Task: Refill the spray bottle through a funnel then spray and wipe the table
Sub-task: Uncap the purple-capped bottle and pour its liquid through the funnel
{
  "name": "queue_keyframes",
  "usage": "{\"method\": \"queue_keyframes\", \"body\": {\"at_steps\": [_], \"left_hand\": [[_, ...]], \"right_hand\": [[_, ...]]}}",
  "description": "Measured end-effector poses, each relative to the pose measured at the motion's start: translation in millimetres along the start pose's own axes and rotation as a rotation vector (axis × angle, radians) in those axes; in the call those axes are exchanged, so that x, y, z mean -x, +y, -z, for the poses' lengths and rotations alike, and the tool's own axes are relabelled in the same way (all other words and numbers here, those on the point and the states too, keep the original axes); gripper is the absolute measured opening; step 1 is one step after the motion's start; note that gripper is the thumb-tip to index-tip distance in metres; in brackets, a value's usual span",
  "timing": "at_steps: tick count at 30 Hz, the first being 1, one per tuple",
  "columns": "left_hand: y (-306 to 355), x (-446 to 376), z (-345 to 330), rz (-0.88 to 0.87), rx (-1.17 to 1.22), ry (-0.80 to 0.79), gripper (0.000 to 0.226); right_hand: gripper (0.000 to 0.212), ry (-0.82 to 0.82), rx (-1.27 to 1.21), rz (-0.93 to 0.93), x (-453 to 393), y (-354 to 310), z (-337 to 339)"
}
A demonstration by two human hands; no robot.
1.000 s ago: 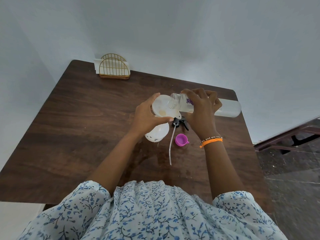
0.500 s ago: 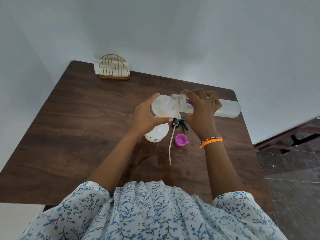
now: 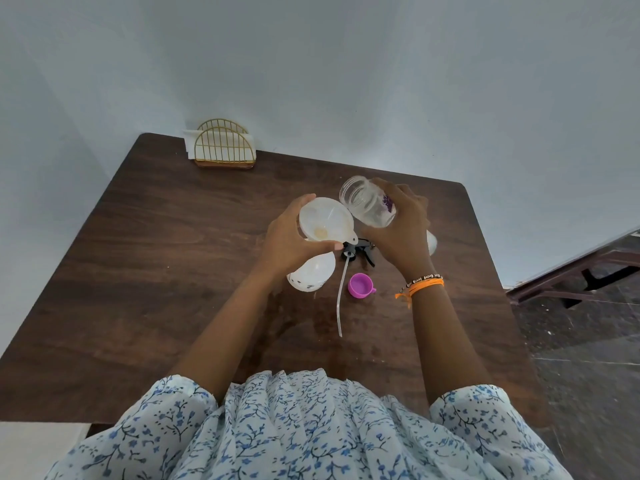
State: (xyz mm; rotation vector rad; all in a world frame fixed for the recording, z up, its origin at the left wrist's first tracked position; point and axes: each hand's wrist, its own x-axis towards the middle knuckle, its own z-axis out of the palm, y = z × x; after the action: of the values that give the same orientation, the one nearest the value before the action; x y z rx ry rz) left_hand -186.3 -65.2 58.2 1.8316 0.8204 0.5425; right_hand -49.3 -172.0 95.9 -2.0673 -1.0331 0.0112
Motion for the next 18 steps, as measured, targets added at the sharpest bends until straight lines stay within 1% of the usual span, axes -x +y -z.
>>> {"method": "queue_keyframes", "body": {"at_steps": [2,3,6,9,13,16,18], "left_hand": [[0,1,0,0.000,0.005,-0.010,0.090],[0,1,1,0.000,0.011,-0.016,0.090],[-1,-1,0,0.011,0.017,-0.027,0.089],[-3,-5,-1,0.048,0.004,-0.031,0.086],[-1,-6,-2,0.061,-0.006,-0.042,0.081],[7,-8,-1,0.058,0.057,0.027,0.067],[16,-13,4,0.015,0.074,0.084,0.057]], "right_hand": [[0.062,-0.013,-0.148,-0.049,-3,1,3],[0.060,-0.021,-0.222,-0.074,-5,1,5],[0.043,-0.019,-0.386,-0.169,-13,1,15],[0.040,-0.022,-0.495,-0.229,-22,0,23],[0.042,-0.016,-0.573,-0.198,-36,-8,26],[0.044,-0.001,-0.595,-0.181,-49,-15,28],[0.045,0.010,-0.570,-0.158,-58,-21,30]]}}
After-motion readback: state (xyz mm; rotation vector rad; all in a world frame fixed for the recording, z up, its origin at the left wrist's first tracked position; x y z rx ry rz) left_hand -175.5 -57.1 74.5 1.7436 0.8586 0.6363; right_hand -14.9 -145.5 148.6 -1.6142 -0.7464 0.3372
